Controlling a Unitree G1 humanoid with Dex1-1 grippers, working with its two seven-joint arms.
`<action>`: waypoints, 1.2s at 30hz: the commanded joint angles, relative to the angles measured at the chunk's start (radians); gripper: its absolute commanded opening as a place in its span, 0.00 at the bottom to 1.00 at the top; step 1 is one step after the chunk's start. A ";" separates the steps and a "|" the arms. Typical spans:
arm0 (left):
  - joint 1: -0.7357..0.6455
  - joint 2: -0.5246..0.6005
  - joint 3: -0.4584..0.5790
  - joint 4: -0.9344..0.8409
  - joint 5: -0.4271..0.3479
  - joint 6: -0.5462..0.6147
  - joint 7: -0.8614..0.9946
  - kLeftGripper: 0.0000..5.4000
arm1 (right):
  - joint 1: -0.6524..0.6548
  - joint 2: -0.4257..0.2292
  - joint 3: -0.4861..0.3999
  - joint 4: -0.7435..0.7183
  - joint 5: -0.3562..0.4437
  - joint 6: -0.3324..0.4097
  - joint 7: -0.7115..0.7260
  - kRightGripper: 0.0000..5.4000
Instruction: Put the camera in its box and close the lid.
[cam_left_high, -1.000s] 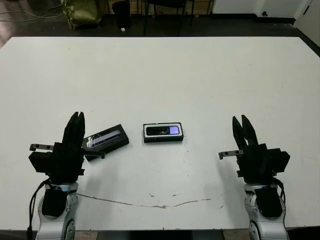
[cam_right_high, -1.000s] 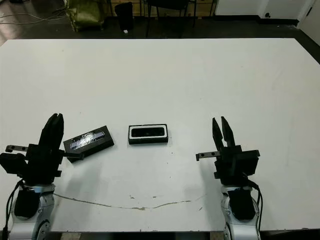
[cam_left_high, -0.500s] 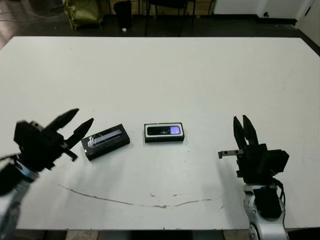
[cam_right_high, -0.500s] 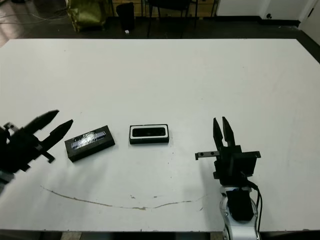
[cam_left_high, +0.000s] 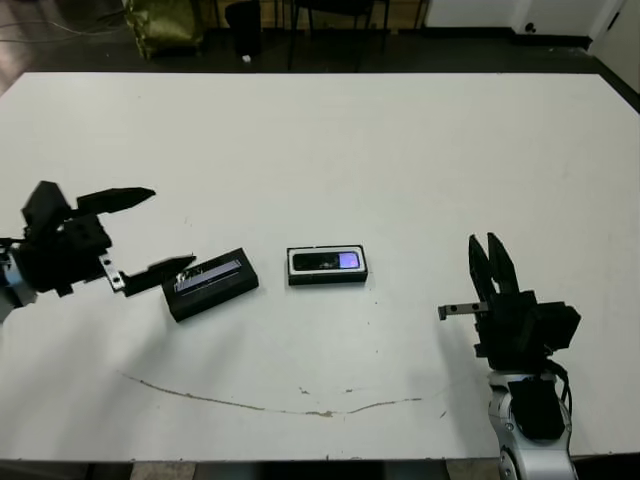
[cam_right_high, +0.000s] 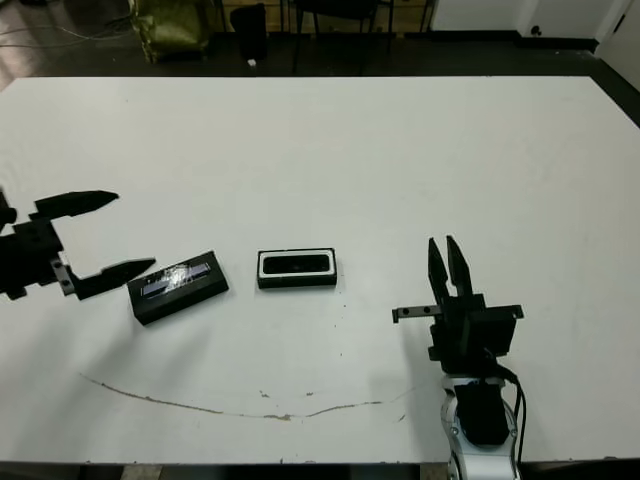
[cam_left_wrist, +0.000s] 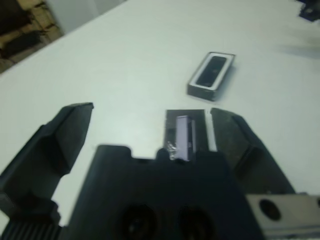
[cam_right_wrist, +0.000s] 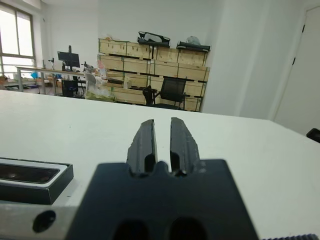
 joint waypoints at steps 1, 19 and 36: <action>-0.027 -0.024 -0.027 0.084 -0.009 -0.001 -0.073 0.99 | 0.003 -0.012 -0.002 0.019 0.005 -0.001 0.006 0.00; 0.017 -0.094 -0.023 0.174 -0.018 -0.037 -0.139 0.99 | 0.012 -0.008 0.003 -0.001 -0.006 0.039 -0.003 0.00; 0.012 -0.084 -0.065 0.211 0.043 -0.093 -0.172 0.99 | 0.022 -0.003 0.008 -0.021 0.000 0.062 -0.004 0.00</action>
